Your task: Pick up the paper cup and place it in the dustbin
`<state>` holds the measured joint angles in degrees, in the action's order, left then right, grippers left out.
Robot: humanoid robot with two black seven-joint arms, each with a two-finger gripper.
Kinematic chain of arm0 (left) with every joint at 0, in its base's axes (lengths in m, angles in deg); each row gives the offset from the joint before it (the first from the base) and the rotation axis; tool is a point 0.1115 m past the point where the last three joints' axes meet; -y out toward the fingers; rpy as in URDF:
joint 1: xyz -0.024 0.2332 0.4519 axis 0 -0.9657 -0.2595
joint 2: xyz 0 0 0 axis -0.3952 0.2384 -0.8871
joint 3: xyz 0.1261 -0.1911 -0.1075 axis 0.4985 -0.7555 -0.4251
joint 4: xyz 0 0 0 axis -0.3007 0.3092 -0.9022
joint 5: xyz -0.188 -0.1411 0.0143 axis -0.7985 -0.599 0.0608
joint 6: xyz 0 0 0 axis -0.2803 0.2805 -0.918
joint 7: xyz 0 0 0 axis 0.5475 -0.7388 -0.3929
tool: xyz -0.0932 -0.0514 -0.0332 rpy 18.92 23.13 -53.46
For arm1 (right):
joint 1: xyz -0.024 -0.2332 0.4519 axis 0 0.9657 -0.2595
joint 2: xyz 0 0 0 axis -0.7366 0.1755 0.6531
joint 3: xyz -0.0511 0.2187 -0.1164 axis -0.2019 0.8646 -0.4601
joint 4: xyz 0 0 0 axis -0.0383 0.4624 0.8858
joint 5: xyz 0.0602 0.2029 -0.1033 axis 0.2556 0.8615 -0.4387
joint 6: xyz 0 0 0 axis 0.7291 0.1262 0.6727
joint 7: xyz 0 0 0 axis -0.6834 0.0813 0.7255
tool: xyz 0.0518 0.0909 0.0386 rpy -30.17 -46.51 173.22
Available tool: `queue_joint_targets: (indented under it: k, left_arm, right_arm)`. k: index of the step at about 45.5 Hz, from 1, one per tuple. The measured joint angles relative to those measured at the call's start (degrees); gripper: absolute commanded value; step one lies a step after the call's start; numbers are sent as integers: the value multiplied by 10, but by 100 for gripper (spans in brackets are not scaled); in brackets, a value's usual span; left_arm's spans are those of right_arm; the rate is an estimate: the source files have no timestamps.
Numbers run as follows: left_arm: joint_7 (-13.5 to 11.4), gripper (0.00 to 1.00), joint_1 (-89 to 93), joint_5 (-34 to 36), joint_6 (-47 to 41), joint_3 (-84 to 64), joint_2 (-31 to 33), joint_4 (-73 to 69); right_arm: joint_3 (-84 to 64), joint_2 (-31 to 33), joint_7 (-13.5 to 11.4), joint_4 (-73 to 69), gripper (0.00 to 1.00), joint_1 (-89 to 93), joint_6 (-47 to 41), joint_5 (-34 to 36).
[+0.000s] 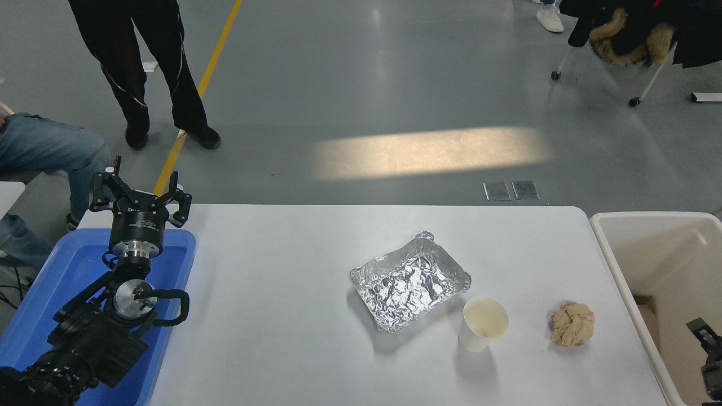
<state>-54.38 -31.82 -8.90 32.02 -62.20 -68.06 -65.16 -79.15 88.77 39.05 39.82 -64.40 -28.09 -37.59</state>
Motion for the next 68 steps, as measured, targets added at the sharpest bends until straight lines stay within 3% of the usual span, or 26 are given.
queue_joint_targets:
  k: [44, 58, 68]
  left_arm:
    - [1, 99, 2, -1, -2, 0, 0, 0]
    - [1, 99, 2, 0, -2, 1, 0, 0]
    - [1, 99, 2, 0, -2, 1, 0, 0]
  right_arm:
    - [-2, 35, 5, -15, 100, -39, -14, -8]
    - [-24, 183, 6, -289, 100, -226, -30, -88]
    - [-191, 254, 6, -530, 100, -476, -34, -148]
